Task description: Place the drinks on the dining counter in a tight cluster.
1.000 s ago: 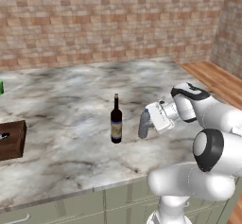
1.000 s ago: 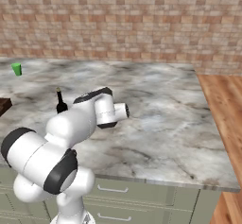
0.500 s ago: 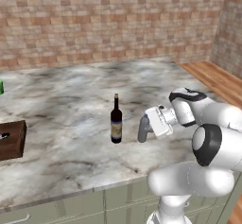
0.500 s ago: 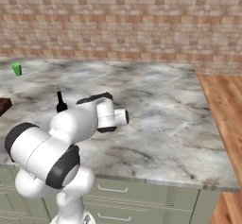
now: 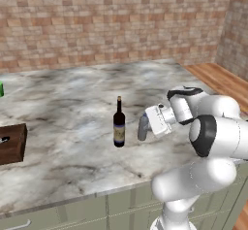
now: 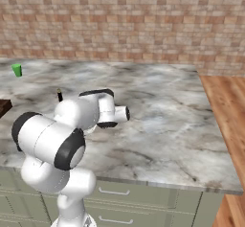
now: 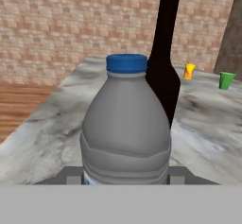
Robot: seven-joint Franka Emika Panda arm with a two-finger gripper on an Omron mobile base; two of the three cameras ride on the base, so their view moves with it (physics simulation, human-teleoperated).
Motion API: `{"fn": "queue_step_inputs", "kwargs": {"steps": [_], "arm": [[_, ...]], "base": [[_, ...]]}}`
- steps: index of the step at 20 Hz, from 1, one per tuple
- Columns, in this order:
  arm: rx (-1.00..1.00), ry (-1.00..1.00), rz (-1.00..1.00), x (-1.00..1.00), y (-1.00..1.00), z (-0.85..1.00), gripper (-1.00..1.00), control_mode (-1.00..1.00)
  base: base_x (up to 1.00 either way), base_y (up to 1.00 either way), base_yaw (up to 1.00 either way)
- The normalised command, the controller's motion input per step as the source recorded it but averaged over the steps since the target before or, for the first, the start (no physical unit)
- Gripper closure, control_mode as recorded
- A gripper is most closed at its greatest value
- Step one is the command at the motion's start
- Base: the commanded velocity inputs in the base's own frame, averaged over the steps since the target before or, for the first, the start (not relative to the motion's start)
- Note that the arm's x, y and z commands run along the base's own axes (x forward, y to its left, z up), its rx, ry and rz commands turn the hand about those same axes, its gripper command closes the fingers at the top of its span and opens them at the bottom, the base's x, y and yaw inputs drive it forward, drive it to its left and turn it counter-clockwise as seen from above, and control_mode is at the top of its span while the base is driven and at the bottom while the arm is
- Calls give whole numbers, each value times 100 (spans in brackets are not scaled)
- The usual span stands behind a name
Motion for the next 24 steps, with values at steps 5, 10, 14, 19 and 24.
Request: {"fn": "queue_step_inputs", "kwargs": {"steps": [5, 10, 14, 19, 24], "arm": [[0, 0, 0, 9, 0, -11, 100, -100], [0, 0, 0, -2, 0, -21, 100, -100], [0, 0, 0, 0, 0, -14, 100, -100], [0, 0, 0, 1, 1, -14, 100, -100], [0, 0, 0, 19, 18, 0, 100, -100]], "base": [[0, 0, 0], [0, 0, 0], [0, 0, 0], [0, 0, 0], [0, 0, 0]]}}
